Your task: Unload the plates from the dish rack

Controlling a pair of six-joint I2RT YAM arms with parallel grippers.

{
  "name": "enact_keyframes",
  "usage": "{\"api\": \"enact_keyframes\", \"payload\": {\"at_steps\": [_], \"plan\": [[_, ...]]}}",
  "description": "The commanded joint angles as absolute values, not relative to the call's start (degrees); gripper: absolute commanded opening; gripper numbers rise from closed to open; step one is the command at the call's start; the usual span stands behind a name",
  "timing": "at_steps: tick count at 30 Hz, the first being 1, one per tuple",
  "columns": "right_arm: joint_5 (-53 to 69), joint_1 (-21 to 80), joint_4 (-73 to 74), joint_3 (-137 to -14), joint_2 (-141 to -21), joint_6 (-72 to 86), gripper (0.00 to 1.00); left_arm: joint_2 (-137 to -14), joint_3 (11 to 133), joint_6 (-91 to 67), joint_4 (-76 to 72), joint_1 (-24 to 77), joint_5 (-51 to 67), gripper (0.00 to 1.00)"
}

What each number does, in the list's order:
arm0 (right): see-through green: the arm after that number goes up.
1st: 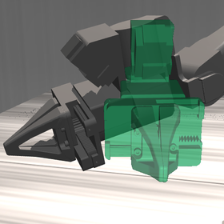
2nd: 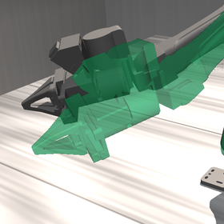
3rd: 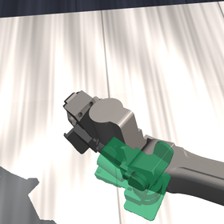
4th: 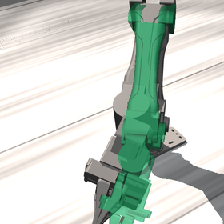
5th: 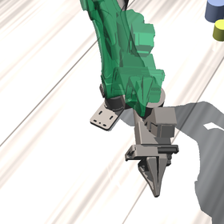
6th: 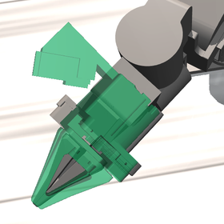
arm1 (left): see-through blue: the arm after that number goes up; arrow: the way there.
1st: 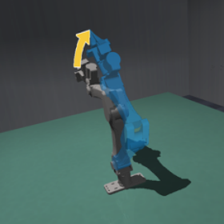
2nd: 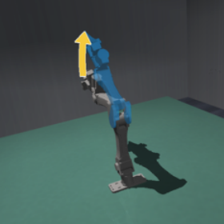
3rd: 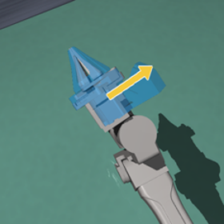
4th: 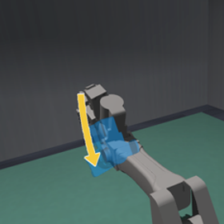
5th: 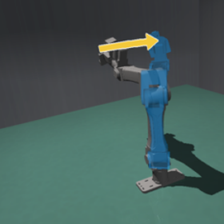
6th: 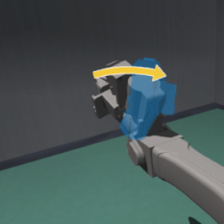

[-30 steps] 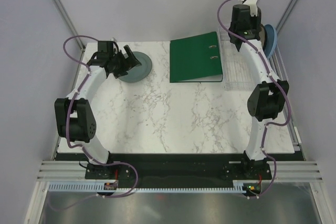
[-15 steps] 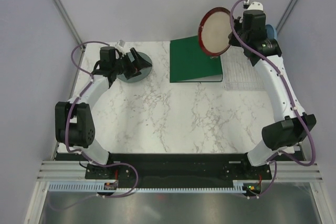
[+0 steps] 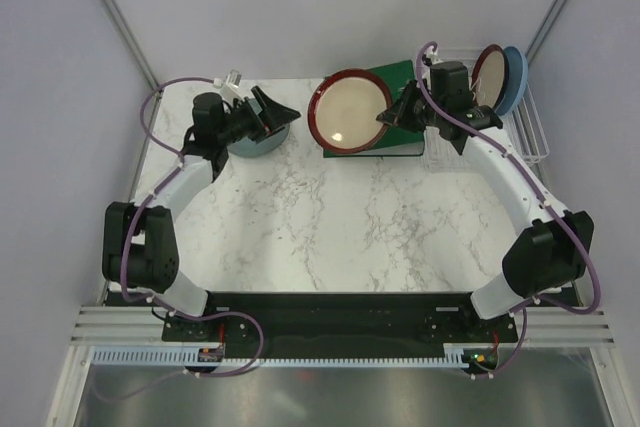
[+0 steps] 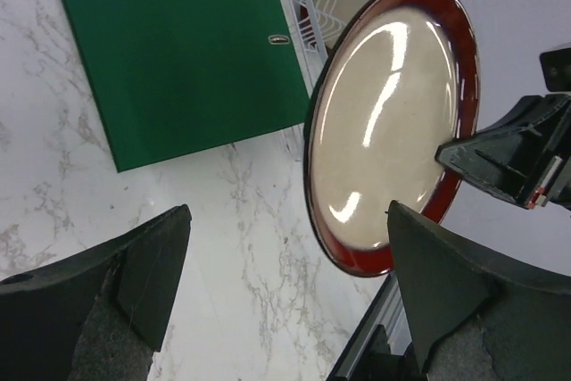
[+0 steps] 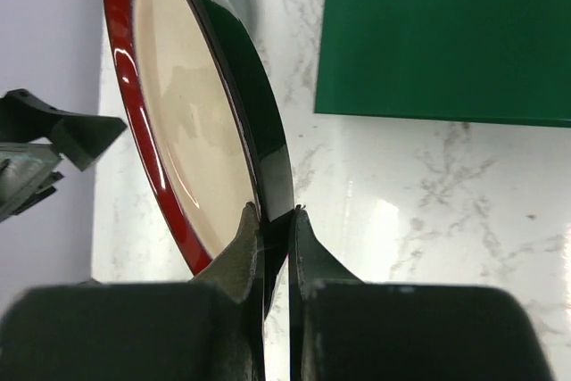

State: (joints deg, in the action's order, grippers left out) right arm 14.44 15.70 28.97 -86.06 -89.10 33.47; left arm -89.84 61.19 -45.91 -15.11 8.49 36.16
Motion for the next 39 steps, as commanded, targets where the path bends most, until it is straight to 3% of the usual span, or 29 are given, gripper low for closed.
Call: {"api": "enact_keyframes", "payload": {"at_steps": [1,6,9,13,14,15,16,19,22,23,24,26,29,31,33,39], "plan": [[21.7,17.5,9.4,-85.3,-84.1,42.5,0.00,-91.6,60.9,-49.3,-22.6,10.9,36.7,0.97],[22.0,20.4,7.7,-84.2,-85.1,43.9,0.00,-94.0,62.8,-51.1,-24.5,13.5,36.7,0.94],[22.4,21.2,7.0,-83.8,-85.3,44.6,0.00,-95.2,63.5,-51.2,-24.6,14.4,36.7,0.84],[21.9,21.5,6.9,-82.5,-84.6,44.6,0.00,-96.0,63.9,-51.0,-25.0,14.4,36.4,0.49],[21.8,21.6,6.9,-82.4,-84.5,44.6,0.00,-95.6,64.0,-50.7,-24.0,14.5,36.0,0.36],[21.8,21.6,6.9,-82.1,-84.3,44.4,0.00,-95.5,64.0,-50.3,-23.4,14.5,35.4,0.08],[21.8,21.5,7.0,-81.7,-84.1,44.4,0.00,-95.2,64.0,-49.8,-22.6,14.5,34.4,0.02],[21.4,21.5,6.9,-80.9,-83.8,44.0,0.00,-94.7,64.2,-47.4,-20.3,14.5,33.2,0.02],[20.1,21.6,8.2,-80.5,-83.6,43.0,0.12,-93.3,64.3,-44.1,-16.2,14.4,30.6,0.02],[20.0,21.5,8.3,-80.3,-83.8,42.7,0.37,-93.0,64.5,-43.3,-13.6,14.4,30.0,0.02],[19.6,21.6,8.9,-80.4,-83.7,42.3,0.54,-92.4,64.8,-42.6,-12.5,14.3,29.2,0.02],[16.9,21.6,10.8,-80.9,-83.6,40.9,0.68,-91.8,64.4,-42.1,-11.5,13.4,27.9,0.02],[11.9,21.4,14.4,-82.3,-83.4,38.2,0.76,-90.7,63.3,-42.0,-9.9,10.9,26.6,0.02],[10.7,20.8,15.6,-83.2,-83.3,36.5,0.71,-90.5,62.9,-41.8,-9.6,8.3,27.4,0.02],[8.9,20.3,17.7,-83.9,-83.3,35.2,0.78,-90.5,62.7,-41.9,-9.0,6.2,27.2,0.02],[7.2,17.8,19.5,-82.8,-80.9,33.0,0.80,-94.4,63.5,-42.0,-8.7,-4.4,30.3,0.02]]}}
